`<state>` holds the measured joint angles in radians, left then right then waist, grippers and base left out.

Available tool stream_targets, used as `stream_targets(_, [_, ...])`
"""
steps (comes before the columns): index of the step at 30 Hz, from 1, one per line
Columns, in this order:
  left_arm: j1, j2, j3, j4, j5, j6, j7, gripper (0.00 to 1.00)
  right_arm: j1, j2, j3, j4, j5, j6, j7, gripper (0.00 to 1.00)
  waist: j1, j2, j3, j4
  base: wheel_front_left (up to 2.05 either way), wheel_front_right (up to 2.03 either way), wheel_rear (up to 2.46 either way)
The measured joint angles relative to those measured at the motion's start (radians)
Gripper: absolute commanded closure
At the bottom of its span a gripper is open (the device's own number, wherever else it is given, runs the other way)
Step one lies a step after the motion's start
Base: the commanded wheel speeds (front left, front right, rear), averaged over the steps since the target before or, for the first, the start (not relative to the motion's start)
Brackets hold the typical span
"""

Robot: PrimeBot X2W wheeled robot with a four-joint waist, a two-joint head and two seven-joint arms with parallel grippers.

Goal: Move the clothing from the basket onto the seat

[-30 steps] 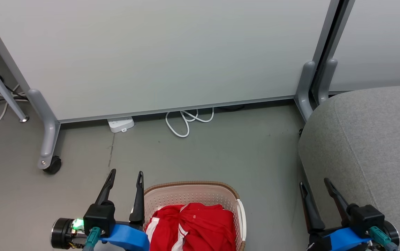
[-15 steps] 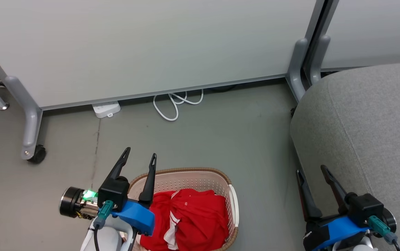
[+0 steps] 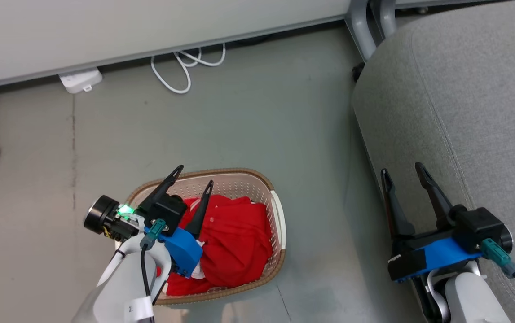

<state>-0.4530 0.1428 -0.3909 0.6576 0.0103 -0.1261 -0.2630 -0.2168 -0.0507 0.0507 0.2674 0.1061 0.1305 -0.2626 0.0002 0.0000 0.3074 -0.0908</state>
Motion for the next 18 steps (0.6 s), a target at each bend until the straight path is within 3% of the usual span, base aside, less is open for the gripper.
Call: stream_targets(18, [-0.228, 0.078, -0.321, 0.290, -0.107, -0.003, 0.000, 0.00, -0.151, 0.000, 0.030, -0.058, 0.000, 0.000, 0.000, 0.00, 0.0000, 0.0000, 0.285, -0.076, 0.00, 0.00, 0.00])
